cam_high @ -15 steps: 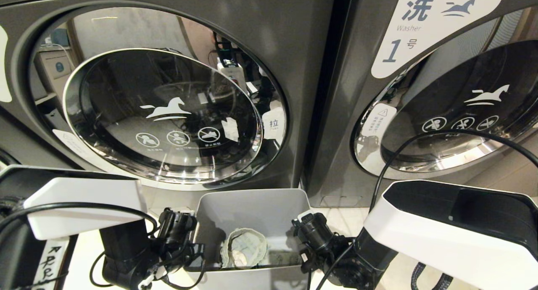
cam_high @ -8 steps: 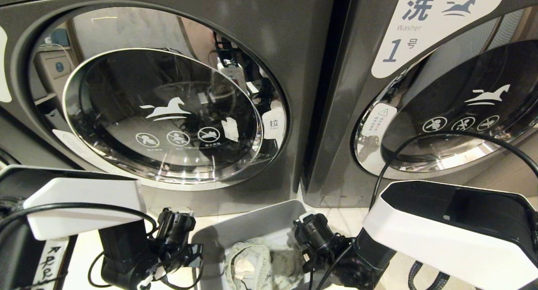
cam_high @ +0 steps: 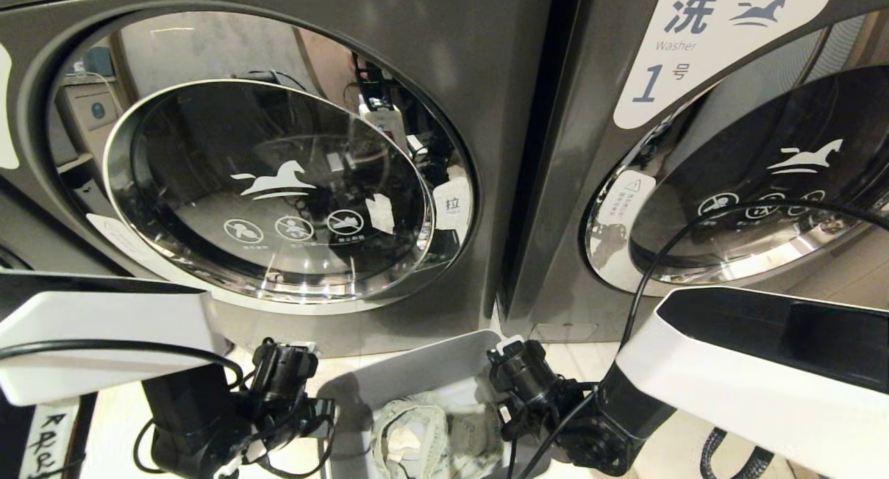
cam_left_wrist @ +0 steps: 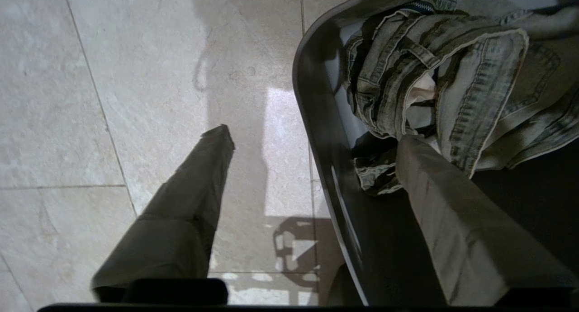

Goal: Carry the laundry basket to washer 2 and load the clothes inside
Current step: Pick up the clothes basket and put it beside the washing machine, then open the lid of the washing machine

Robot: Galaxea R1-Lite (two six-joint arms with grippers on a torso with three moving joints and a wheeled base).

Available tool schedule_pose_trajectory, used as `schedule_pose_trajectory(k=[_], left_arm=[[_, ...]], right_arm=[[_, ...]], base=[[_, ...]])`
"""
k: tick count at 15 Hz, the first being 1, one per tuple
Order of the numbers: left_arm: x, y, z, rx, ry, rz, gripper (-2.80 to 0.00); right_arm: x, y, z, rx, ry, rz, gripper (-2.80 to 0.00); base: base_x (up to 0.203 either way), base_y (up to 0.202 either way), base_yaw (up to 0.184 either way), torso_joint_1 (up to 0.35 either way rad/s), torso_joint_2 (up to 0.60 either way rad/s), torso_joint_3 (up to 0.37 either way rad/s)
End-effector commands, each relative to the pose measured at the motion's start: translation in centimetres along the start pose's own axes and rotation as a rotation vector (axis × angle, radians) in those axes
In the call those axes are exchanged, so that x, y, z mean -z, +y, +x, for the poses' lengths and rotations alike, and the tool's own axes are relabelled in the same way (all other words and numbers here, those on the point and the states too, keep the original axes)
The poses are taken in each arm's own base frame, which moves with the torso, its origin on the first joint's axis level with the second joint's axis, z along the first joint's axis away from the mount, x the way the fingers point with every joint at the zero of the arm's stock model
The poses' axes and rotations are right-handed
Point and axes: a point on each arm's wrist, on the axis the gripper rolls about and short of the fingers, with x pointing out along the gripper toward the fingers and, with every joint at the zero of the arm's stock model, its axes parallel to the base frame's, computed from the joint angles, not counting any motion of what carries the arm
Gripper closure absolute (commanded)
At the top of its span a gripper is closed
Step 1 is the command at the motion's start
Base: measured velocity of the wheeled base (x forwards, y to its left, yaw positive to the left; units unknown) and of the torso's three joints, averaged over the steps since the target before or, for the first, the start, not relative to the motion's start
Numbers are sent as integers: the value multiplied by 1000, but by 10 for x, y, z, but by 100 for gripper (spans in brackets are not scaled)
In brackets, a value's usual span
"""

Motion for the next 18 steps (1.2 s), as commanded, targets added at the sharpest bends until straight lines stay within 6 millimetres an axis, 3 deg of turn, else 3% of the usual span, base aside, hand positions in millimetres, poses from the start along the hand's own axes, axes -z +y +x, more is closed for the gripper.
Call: schedule_pose_trajectory(k=[1,2,3,8,13,16,18], left_arm=[[-6,2,-12,4,-33,-9,0],[-5,3,-16,4,-35,-10,0],[-6,3,-20,4,-41,-12,0],[-6,8,-40,7,-62,-17,0],[-10,14,-71,13,-128,-54,0],[-12,19,-84,-46,-170,-117,0],[-12,20,-84,-52,-164,-149,0]], right_arm=[[-10,-3,-12,-5,-35,18,-280],[-11,-4,-15,-5,-38,18,-280],[-9,-5,-18,-6,-35,15,0],[-10,-13,-35,-14,-45,56,0],[-20,-30,-72,-76,-92,151,0],[-21,-60,-104,-125,-129,234,0],[-25,-101,-104,-53,-149,324,0]], base=[[0,0,0,0,0,0],[0,0,0,0,0,0],[0,0,0,0,0,0],[0,0,0,0,0,0],[0,0,0,0,0,0],[0,0,0,0,0,0],[0,0,0,0,0,0]])
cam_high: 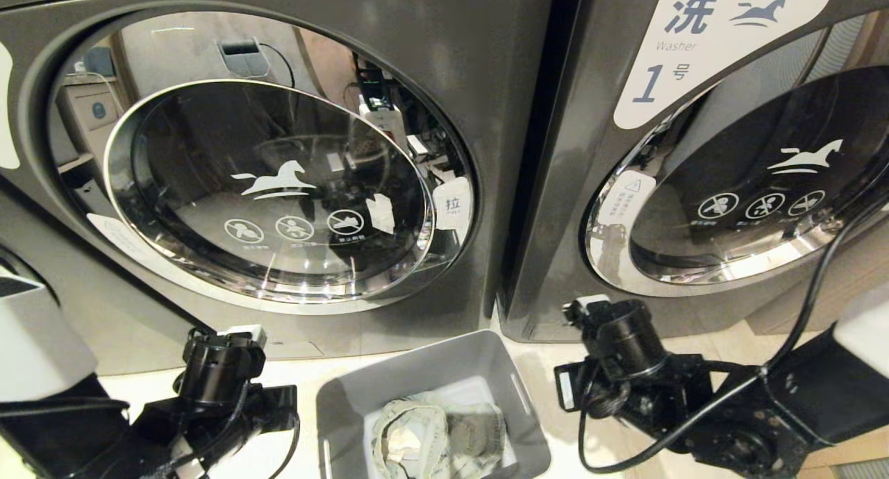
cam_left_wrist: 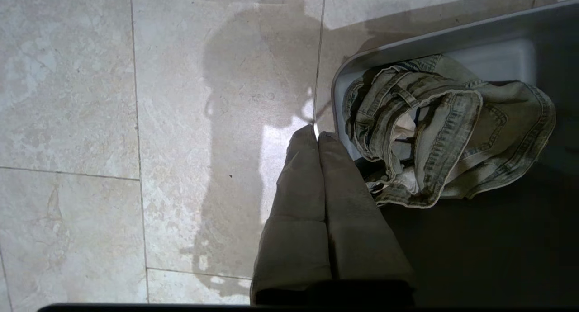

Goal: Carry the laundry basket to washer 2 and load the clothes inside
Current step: Open the lid of the washing machine

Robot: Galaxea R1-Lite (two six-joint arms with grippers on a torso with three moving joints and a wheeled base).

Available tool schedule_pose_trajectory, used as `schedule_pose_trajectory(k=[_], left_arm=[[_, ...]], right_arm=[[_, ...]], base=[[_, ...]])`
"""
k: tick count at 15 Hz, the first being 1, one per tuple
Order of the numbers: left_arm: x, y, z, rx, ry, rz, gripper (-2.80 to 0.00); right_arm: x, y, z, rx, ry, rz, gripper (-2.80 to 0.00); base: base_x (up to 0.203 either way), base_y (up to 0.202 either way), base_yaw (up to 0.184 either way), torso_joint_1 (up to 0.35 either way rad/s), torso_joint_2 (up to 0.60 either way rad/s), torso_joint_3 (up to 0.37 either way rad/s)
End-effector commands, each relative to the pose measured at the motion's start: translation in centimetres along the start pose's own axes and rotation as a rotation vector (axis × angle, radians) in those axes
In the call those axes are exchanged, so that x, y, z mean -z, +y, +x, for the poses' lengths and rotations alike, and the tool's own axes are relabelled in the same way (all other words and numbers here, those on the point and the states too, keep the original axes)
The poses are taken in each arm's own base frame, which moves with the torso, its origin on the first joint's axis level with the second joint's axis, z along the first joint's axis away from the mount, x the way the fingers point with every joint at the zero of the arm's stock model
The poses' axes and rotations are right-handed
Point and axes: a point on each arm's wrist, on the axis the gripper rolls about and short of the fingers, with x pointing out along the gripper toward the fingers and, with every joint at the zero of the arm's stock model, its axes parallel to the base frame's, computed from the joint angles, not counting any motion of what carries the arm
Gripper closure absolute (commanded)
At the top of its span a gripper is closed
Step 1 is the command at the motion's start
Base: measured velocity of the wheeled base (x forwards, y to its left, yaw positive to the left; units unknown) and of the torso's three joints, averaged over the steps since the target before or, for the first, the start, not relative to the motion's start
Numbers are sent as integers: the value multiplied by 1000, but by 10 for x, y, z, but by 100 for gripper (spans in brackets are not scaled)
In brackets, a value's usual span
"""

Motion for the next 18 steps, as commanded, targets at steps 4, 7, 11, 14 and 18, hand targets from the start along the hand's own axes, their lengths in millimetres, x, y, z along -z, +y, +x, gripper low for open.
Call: schedule_pose_trajectory(k=[4,7,11,14,18], left_arm=[[-4,0,0,-44,-15,-29,0],[-4,-3,-3,-30,-17,-21,0],[-3,-5,-23,1,-45,-11,0],[2,-9,-50,55,-62,17,0],[24,2,-73,-4,-42,19,0]], right_arm=[[-25,-91,-40,191,-120,148,0],[-13,-124,-74,229,-147,162,0],[22,-131,-120,219,-172,140,0],[56,-132,-158,140,-235,95,0],[100,-140,-194,191,-356,43,0]], base=[[0,0,0,0,0,0],[0,0,0,0,0,0],[0,0,0,0,0,0],[0,0,0,0,0,0],[0,0,0,0,0,0]])
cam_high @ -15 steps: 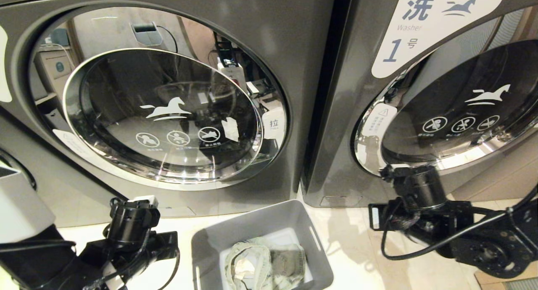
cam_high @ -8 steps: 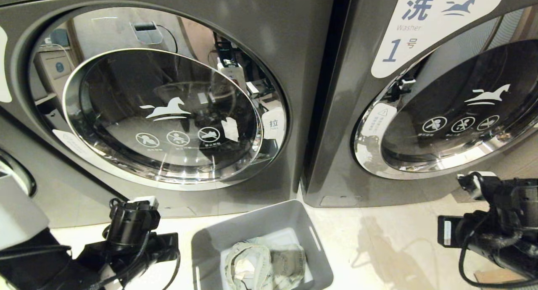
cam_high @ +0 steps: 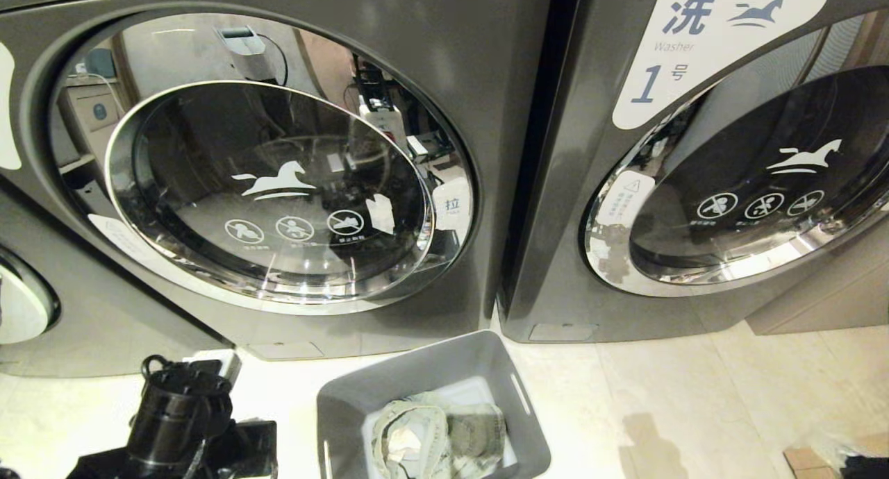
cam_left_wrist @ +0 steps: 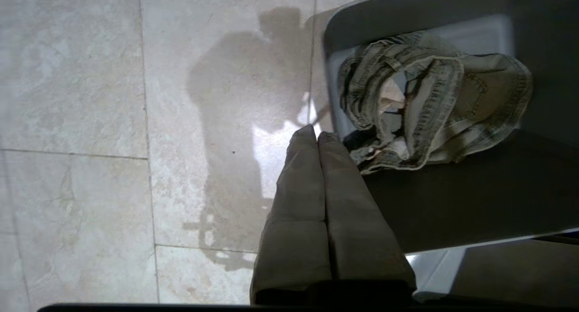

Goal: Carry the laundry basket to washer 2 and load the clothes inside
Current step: Open the lid of the washing machine

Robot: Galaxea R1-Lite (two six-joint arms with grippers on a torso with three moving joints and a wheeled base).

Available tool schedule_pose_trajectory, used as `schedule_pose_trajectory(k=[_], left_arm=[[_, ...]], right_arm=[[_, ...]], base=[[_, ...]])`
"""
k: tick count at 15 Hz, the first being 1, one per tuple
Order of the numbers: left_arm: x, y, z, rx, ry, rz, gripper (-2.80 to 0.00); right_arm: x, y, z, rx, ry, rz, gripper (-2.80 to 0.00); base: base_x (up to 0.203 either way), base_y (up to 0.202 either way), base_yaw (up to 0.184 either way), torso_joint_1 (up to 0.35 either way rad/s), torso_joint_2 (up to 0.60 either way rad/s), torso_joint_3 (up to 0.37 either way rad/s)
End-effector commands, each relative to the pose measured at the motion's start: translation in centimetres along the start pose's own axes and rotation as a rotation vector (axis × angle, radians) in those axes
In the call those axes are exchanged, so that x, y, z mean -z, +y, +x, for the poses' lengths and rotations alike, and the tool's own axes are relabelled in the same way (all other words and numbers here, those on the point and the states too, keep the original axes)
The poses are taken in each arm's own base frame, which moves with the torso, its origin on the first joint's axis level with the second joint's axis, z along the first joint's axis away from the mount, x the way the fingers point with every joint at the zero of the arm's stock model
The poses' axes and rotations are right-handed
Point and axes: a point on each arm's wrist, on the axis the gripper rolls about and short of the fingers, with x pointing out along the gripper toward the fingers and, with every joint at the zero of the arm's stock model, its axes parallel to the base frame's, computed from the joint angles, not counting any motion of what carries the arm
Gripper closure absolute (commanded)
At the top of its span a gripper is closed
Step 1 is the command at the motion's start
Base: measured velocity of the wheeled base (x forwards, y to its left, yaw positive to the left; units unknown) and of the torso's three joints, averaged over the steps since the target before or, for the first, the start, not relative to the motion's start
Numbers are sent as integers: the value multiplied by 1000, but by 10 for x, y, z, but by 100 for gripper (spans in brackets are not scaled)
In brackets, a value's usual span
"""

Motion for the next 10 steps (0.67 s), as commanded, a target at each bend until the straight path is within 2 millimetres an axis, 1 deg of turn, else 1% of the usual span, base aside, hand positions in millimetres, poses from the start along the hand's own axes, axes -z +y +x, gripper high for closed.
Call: schedule_pose_trajectory(k=[1,3,6,8,10], left_arm=[[6,5,-12,-46,-34,3,0],[13,10,-26,-56,-60,12,0],[19,22,-51,-70,-136,11,0],[23,33,-68,-96,-172,2,0],[31,46,-85,-118,-190,-5,0]], right_arm=[[9,-5,-22,40,-119,8,0],[12,-6,-32,20,-182,-4,0],[20,-5,-46,-73,-240,-12,0],[31,-4,-54,-100,-232,-6,0],[35,-4,-59,-110,-265,4,0]], base=[[0,0,0,0,0,0],[0,0,0,0,0,0],[0,0,0,0,0,0],[0,0,0,0,0,0],[0,0,0,0,0,0]])
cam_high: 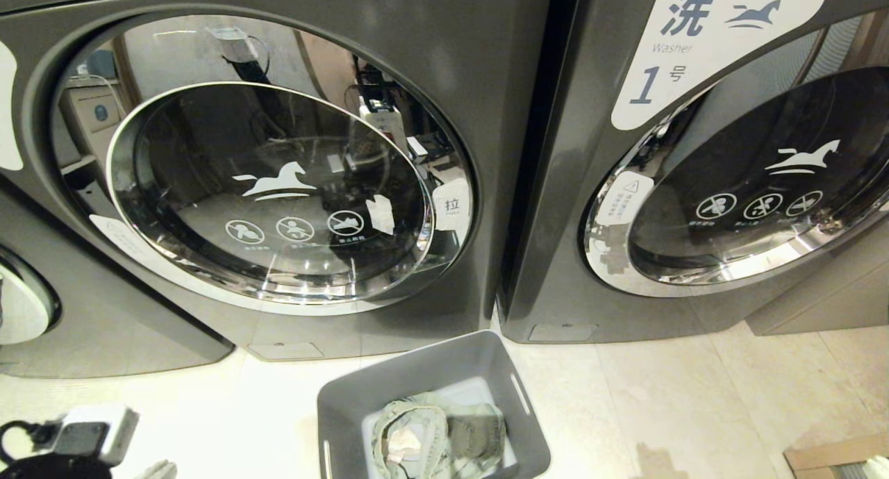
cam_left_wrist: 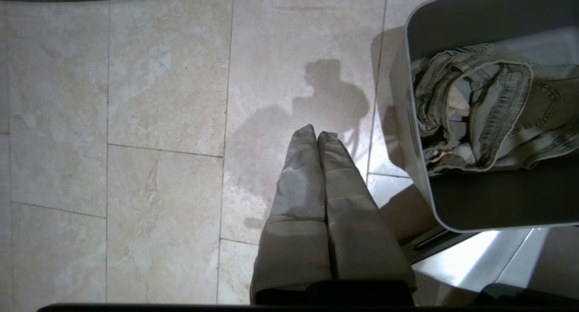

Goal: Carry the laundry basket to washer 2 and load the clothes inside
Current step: Open the lid of the washing machine

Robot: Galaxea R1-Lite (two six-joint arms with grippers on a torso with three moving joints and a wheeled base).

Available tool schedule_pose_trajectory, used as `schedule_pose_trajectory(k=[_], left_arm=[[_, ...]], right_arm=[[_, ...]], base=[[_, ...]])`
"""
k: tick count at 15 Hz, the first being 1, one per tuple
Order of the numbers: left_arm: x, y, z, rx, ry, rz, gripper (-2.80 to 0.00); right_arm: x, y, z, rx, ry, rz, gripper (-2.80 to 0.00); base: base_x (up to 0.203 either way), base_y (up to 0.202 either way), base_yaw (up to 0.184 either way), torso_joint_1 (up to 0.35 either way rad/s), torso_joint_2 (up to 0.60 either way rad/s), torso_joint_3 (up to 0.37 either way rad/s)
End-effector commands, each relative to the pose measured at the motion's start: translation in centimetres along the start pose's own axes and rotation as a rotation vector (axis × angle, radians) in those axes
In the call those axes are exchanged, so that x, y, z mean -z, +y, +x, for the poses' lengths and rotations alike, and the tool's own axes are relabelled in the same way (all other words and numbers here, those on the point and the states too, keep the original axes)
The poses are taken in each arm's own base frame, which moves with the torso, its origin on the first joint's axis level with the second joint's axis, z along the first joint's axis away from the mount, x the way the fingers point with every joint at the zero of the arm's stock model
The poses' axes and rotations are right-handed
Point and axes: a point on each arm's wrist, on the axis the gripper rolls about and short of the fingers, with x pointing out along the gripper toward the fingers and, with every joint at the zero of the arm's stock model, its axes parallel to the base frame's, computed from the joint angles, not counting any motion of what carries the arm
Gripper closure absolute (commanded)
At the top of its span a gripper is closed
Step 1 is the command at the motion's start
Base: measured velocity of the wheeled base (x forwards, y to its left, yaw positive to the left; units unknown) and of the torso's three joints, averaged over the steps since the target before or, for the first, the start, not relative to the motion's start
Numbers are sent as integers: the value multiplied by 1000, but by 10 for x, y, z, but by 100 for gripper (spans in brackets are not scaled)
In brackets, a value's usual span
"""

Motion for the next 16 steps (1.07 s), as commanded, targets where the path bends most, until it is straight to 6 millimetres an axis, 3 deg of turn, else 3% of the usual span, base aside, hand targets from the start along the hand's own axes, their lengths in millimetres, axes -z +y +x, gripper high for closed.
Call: schedule_pose_trajectory(k=[1,5,10,12,14,16], left_arm=[[2,17,-21,10,-85,-62,0],[21,47,-46,-131,-22,-36,0],[38,69,-81,-369,-218,-207,0],[44,68,-88,-324,-269,-131,0],[46,63,-90,-77,-315,-28,0],[54,60,-90,29,-283,64,0]], right_arm=[[11,1,-9,-2,-48,1,0],[12,2,-19,10,-152,9,0],[12,2,-23,22,-194,9,0],[12,2,-24,23,-197,-1,0],[12,2,-25,20,-215,3,0],[12,2,-25,20,-215,-11,0]], base=[[0,0,0,0,0,0],[0,0,0,0,0,0],[0,0,0,0,0,0],[0,0,0,0,0,0],[0,0,0,0,0,0],[0,0,0,0,0,0]])
